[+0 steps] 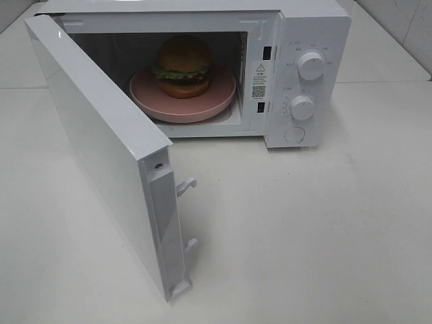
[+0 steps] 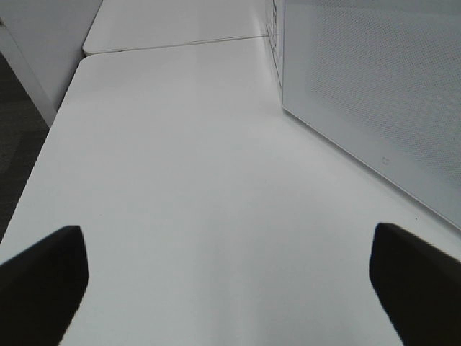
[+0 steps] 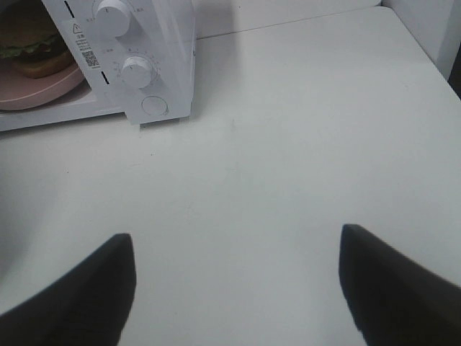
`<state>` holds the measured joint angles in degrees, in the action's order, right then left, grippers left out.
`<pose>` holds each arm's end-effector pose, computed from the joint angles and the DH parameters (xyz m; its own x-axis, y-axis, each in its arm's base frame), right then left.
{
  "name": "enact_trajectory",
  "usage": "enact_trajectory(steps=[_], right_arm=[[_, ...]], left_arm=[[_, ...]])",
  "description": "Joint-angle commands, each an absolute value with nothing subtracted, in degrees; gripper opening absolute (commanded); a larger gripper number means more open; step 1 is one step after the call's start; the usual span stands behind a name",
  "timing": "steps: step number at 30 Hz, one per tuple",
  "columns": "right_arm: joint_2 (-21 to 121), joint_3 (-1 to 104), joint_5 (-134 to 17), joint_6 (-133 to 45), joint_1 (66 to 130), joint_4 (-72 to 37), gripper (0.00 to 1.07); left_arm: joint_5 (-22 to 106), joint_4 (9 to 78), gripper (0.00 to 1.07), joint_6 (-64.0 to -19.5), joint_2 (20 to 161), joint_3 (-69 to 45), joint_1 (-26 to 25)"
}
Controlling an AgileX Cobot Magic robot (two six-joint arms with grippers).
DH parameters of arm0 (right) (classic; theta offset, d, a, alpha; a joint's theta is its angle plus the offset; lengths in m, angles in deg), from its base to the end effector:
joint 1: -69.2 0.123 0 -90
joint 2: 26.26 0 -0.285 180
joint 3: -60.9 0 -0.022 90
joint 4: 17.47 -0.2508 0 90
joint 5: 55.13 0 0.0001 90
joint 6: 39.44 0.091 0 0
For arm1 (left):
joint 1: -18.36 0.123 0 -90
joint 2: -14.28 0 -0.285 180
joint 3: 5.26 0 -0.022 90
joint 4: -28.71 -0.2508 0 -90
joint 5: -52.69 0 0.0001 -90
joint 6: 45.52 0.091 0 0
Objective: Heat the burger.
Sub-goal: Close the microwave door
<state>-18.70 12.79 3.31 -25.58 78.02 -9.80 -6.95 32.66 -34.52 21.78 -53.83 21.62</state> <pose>-0.0035 -0.0110 0.2834 -0.4026 0.1091 -0.9088 0.0194 0.9937 0.1107 -0.0046 -0.0057 0.2790 -0.4274 0.1321 -0.8944 0.0644 0.9912 0.1156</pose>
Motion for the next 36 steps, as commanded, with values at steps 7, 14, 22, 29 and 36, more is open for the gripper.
enact_trajectory(steps=[7,14,22,29,36], right_arm=[[-20.30,12.67,2.85,-26.15,77.50,-10.08,0.70],[-20.30,12.67,2.85,-26.15,77.50,-10.08,0.67],[-20.30,12.67,2.85,-26.15,77.50,-10.08,0.67],[-20.30,12.67,2.85,-26.15,77.50,-10.08,0.67],[-20.30,12.67,2.85,-26.15,77.50,-10.08,0.67]], left_arm=[[-7.01,32.83,1.00,-34.58,21.66,-54.00,21.28],[-7.01,32.83,1.00,-34.58,21.66,-54.00,21.28],[-7.01,32.83,1.00,-34.58,21.66,-54.00,21.28],[-7.01,32.83,1.00,-34.58,21.66,-54.00,21.28],[-7.01,32.83,1.00,-34.58,21.66,-54.00,21.28]])
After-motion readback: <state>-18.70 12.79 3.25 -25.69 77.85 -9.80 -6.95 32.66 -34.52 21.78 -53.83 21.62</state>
